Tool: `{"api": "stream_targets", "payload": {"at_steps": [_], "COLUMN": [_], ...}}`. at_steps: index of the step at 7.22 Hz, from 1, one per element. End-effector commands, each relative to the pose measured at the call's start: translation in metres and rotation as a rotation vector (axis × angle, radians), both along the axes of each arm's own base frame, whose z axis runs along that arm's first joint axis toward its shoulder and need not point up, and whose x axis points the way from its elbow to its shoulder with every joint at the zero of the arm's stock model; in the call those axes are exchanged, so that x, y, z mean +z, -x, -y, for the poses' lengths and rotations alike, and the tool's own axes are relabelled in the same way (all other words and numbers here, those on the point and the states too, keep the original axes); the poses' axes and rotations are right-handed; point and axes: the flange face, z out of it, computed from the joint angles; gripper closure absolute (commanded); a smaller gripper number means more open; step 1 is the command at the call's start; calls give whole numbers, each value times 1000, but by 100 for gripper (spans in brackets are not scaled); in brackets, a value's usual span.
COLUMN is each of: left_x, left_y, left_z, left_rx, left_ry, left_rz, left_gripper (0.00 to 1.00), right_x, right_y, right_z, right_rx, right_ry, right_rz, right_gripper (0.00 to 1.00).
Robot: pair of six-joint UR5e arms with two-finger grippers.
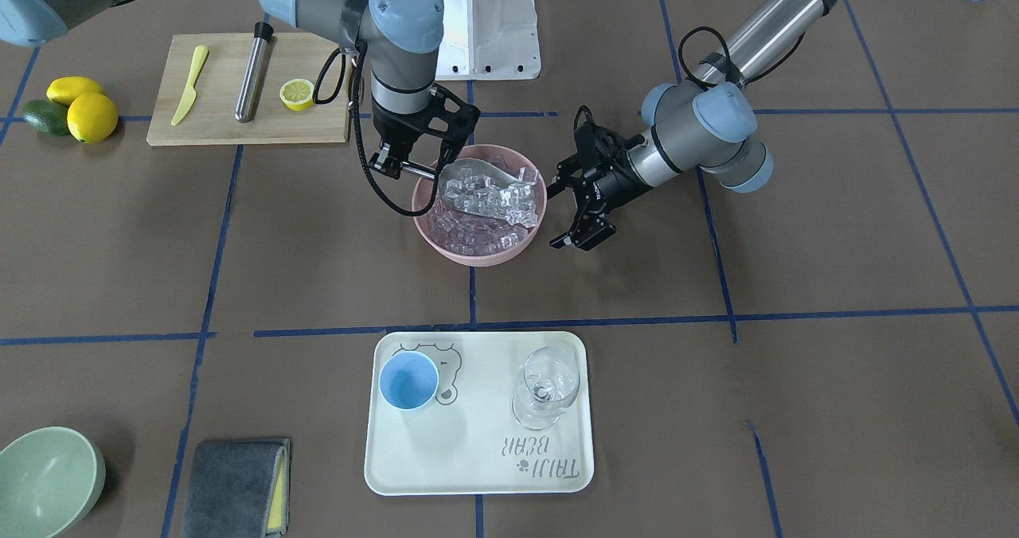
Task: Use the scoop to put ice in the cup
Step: 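Dig the scoop into the ice cubes with the right gripper, then lift the scoop full of ice out of the bowl toward the blue cup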
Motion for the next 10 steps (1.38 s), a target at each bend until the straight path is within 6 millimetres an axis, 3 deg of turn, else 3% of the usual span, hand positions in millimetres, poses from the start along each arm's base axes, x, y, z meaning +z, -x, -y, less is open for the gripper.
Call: {"api": "stream_targets", "payload": {"at_steps": [1, 3, 5, 10], "left_x": [0, 0, 0, -1], "left_y": [0, 0, 0, 0], "left_z": [0, 0, 0, 0], "left_rx": [0, 0, 0, 0], "left_ry": [-1, -1, -1, -1], "left_rz": [-1, -1, -1, -4], "left_gripper": [0, 0, 0, 0], "right_x": [-10, -25, -32, -45], "right_y": [-10, -25, -54, -110], "right_z": [-4, -4, 17, 48], "right_rx": [23, 32, 81, 410], "right_ry": [4, 8, 127, 441], "right_rz": [31, 71, 118, 64], "right_gripper": [100, 100, 100, 100]}}
